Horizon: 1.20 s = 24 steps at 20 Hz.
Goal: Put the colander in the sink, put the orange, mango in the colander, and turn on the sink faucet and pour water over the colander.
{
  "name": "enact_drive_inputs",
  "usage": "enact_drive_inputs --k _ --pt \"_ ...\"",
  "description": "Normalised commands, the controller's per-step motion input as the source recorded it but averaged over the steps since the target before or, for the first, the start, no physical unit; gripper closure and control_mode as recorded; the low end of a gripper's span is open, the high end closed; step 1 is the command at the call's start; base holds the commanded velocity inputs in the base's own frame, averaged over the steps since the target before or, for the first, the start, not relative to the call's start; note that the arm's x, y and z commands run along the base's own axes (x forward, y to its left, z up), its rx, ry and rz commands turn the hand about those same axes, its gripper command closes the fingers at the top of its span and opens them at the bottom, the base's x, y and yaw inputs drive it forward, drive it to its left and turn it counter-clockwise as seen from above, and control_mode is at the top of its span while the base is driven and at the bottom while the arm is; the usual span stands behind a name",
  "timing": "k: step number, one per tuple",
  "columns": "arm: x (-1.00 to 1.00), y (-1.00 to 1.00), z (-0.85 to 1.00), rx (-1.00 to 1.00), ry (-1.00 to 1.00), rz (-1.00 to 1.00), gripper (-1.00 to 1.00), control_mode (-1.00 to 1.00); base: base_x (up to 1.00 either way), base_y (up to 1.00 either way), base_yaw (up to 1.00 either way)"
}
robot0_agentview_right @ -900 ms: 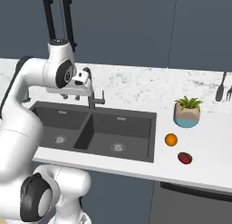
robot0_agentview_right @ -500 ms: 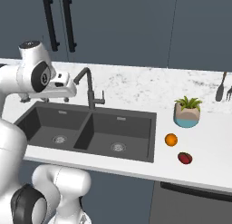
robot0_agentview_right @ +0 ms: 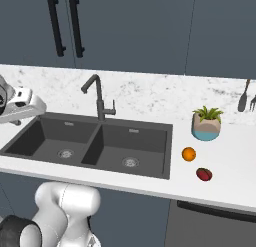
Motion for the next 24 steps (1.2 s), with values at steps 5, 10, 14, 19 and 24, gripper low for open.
enact_drive_inputs --k 5,10,14,19,24 --pt "0.02 0.80 -0.03 0.11 0.00 0.00 -1.00 -1.00 0.00 0.00 0.00" --pt "0.29 0.96 -0.14 0.10 0.00 0.00 -1.00 -1.00 0.00 0.00 0.00" --pt "0.51 1.00 -0.30 0.06 0.00 0.00 -1.00 -1.00 0.00 0.00 0.00" --pt "0.60 0.85 -0.28 0.07 0.04 0.00 -1.00 -1.00 0.00 0.00 0.00" --pt "0.60 0.76 -0.31 0.06 0.10 0.00 -1.00 -1.00 0.00 0.00 0.00"
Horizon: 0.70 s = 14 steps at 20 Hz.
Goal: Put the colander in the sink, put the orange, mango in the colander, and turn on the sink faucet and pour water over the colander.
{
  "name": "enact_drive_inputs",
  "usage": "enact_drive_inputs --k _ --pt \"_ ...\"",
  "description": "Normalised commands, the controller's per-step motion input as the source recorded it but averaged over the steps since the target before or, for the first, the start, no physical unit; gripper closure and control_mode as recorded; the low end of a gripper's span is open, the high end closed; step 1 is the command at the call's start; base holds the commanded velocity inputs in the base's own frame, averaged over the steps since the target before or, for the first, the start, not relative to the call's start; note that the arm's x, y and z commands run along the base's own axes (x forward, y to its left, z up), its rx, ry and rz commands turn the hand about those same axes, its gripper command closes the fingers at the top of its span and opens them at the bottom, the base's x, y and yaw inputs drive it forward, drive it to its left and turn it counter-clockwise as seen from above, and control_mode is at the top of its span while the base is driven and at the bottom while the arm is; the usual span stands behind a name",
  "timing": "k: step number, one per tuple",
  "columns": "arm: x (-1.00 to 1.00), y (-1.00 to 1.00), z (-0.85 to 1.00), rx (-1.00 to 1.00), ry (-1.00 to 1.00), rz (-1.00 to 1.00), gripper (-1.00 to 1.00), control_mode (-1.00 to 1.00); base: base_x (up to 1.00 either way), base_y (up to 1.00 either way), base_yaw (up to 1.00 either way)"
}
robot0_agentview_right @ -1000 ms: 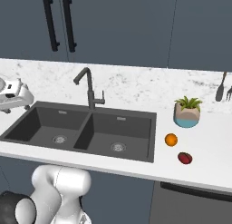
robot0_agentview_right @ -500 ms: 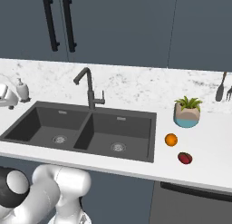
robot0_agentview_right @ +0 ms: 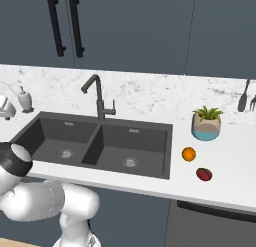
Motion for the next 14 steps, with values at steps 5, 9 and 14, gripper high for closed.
enact_drive_inputs --k 5,9,14 --pt "0.51 0.87 -0.26 0.00 0.13 0.00 -1.00 -1.00 0.00 0.00 0.00" --pt "0.40 0.84 -0.18 0.00 0.16 0.00 -1.00 -1.00 0.00 0.00 0.00" --pt "0.36 0.64 -0.08 0.00 0.20 0.00 -1.00 -1.00 0.00 0.00 0.00"
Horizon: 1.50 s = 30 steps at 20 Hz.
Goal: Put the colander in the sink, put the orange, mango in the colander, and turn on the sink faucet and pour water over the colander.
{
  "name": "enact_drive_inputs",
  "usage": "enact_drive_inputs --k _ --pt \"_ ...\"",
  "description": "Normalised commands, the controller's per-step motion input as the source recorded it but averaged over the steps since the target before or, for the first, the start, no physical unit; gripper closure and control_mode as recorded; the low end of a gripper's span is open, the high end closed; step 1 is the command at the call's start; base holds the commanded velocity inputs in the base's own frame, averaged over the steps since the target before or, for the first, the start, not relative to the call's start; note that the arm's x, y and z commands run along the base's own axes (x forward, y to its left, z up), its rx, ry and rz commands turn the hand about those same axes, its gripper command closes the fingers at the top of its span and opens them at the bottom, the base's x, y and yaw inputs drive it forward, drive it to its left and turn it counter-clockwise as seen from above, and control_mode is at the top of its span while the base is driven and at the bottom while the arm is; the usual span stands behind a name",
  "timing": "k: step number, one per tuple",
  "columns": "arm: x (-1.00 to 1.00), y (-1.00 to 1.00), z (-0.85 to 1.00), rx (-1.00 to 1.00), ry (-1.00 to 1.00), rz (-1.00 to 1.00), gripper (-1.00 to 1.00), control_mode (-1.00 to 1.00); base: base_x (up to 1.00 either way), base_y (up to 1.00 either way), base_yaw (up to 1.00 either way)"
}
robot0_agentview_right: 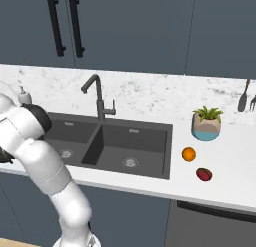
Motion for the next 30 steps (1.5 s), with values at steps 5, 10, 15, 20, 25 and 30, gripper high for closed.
enact_drive_inputs --k 5,10,15,20,25,30 --pt "0.25 0.63 -0.08 0.00 0.15 0.00 -1.00 -1.00 0.00 0.00 0.00" --pt "0.27 0.55 0.00 0.00 0.09 0.00 -1.00 -1.00 0.00 0.00 0.00" --pt "0.21 0.37 0.00 -0.01 0.09 0.00 -1.00 -1.00 0.00 0.00 0.00" --pt "0.14 0.45 0.00 -0.04 0.04 0.00 -1.00 -1.00 0.00 0.00 0.00" --pt "0.20 0.59 -0.13 -0.12 0.00 0.00 -1.00 -1.00 0.00 0.00 0.00" --pt "0.22 0.51 -0.35 -0.25 0.00 -0.05 -1.00 -1.00 0.00 0.00 0.00"
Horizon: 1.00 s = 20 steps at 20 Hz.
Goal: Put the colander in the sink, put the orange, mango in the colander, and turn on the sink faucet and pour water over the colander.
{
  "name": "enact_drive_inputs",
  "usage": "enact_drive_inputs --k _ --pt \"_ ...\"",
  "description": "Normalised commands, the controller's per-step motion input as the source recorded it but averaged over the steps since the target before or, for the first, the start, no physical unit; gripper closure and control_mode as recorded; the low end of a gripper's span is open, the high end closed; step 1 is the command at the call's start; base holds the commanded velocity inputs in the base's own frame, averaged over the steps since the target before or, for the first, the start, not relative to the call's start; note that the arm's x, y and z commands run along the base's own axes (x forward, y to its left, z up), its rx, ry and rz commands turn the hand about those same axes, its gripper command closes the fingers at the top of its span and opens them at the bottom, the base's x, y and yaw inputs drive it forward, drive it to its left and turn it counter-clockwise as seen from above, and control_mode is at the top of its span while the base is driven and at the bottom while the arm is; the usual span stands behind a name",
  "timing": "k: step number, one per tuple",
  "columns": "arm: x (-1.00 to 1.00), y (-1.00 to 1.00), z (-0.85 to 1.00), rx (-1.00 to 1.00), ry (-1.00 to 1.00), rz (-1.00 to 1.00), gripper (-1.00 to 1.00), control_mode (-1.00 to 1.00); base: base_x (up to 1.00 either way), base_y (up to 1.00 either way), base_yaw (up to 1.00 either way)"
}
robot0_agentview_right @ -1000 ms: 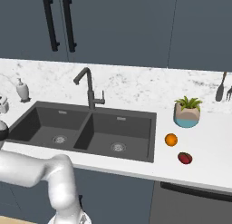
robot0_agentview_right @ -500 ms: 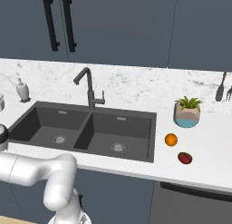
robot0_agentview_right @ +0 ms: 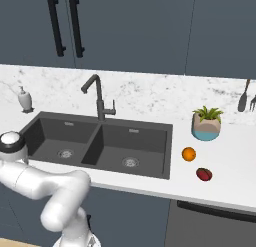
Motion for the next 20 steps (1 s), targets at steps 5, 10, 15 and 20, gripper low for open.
enact_drive_inputs --k 5,10,15,20 --pt "0.47 0.35 -0.17 -0.19 0.00 -0.12 -1.00 -1.00 0.00 0.00 0.00" --pt "0.69 0.43 -0.01 -0.04 0.01 -0.12 -1.00 -1.00 0.00 0.00 0.00" --pt "0.58 0.42 -0.01 0.00 0.07 -0.14 -1.00 -1.00 0.00 0.00 0.00" --pt "0.33 0.40 -0.01 -0.02 0.14 -0.23 1.00 -1.00 0.00 0.00 0.00"
